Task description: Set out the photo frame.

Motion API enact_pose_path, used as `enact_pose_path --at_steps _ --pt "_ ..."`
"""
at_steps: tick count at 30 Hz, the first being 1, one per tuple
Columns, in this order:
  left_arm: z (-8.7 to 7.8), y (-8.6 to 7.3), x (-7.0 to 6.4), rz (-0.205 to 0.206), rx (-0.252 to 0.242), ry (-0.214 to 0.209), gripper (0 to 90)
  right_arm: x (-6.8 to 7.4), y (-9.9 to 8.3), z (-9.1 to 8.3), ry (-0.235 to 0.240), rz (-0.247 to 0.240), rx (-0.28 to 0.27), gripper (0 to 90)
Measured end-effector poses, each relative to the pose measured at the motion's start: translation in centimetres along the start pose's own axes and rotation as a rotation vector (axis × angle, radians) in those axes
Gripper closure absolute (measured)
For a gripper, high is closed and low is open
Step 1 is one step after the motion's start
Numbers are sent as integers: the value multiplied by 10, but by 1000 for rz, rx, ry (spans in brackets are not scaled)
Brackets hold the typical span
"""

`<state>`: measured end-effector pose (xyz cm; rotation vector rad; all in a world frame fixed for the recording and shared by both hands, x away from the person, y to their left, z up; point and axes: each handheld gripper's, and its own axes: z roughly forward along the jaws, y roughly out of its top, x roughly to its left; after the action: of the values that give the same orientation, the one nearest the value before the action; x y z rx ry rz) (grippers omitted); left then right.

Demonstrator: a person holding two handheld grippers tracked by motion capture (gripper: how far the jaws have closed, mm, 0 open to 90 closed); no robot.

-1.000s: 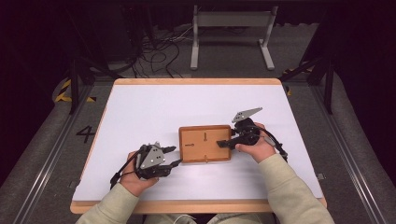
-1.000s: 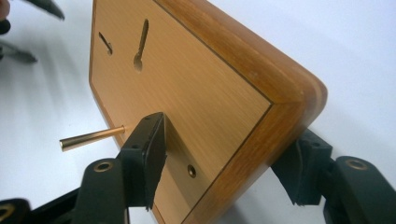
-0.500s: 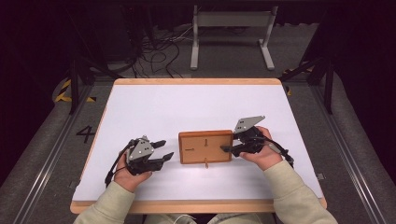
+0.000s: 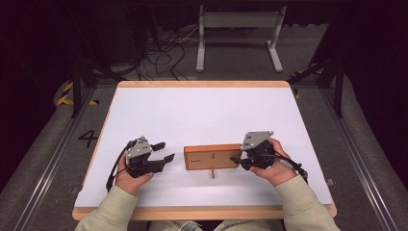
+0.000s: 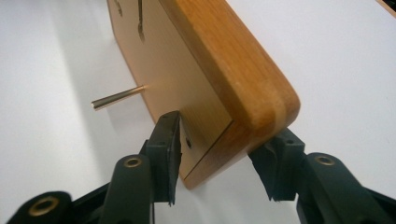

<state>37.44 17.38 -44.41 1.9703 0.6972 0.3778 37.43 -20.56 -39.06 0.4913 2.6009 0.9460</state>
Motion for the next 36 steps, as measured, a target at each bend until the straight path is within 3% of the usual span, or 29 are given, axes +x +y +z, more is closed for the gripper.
enact_pose_path --at_steps 13,26,36 --pt "3 -2 2 -11 12 -2 420 11 0 -10 10 -26 33 626" --pt "4 0 5 -14 1 17 428 25 -6 -13 39 -26 61 591" --pt "8 4 7 -21 -19 21 424 26 -12 -21 28 41 36 517"
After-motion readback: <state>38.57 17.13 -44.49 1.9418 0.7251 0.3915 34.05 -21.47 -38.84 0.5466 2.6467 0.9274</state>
